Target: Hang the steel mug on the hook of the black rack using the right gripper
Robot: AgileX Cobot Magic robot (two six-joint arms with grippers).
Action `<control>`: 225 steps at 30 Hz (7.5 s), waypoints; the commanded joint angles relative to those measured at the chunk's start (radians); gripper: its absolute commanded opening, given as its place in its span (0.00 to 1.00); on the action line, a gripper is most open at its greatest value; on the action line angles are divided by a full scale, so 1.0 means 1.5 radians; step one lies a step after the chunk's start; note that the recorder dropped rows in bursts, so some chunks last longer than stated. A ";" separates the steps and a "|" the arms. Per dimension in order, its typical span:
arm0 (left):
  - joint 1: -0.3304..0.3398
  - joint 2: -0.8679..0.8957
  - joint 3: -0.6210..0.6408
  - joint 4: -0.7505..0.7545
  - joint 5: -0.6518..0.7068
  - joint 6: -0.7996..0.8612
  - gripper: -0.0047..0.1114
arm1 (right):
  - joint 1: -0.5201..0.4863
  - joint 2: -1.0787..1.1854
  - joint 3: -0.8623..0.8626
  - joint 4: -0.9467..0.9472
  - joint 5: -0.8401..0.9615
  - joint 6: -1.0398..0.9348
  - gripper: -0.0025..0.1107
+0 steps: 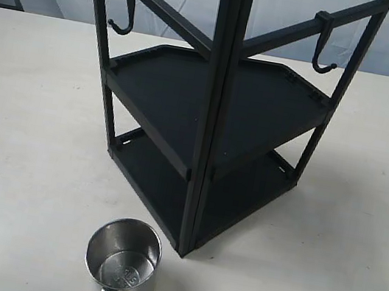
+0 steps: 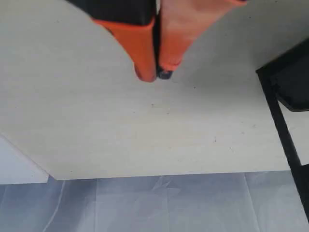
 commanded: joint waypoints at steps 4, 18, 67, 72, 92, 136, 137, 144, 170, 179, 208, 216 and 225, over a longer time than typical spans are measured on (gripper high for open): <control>-0.004 -0.002 0.000 0.002 0.000 0.000 0.05 | -0.003 -0.004 0.003 0.320 -0.356 0.220 0.01; -0.004 -0.002 0.000 0.002 0.000 0.000 0.05 | 0.080 0.153 -0.347 -0.067 0.012 0.204 0.01; -0.004 -0.002 0.000 0.002 0.000 0.000 0.05 | 0.816 0.950 -0.638 0.056 0.251 -0.596 0.43; -0.004 -0.002 0.000 0.002 0.000 0.000 0.05 | 0.842 0.966 -0.638 0.056 0.249 -0.619 0.43; -0.004 -0.002 0.000 0.002 0.000 0.000 0.05 | 0.850 1.069 -0.638 0.030 0.198 -0.623 0.43; -0.004 -0.002 0.000 0.002 0.000 0.000 0.05 | 0.850 0.990 -0.694 0.254 0.192 -0.533 0.01; -0.004 -0.002 0.000 0.002 0.000 0.000 0.05 | 0.850 0.987 -0.696 0.266 0.184 -0.511 0.01; -0.004 -0.002 0.000 0.002 0.000 0.000 0.05 | 0.790 0.986 -0.704 0.513 0.130 -0.439 0.01; -0.004 -0.002 0.000 0.002 0.000 0.000 0.05 | 0.792 0.921 -0.706 1.049 -0.271 -0.442 0.01; -0.004 -0.002 0.000 0.002 0.000 0.000 0.05 | 0.797 0.918 -0.706 0.998 -0.155 -0.442 0.01; -0.004 -0.002 0.000 0.002 0.000 0.000 0.05 | 0.795 0.485 -0.664 0.154 0.031 0.129 0.01; -0.004 -0.002 0.000 0.002 0.000 0.000 0.05 | 0.795 0.390 -0.665 -0.202 0.351 0.515 0.01; -0.004 -0.002 0.000 0.002 0.000 0.000 0.05 | 0.795 0.417 -0.651 -0.435 0.596 0.580 0.01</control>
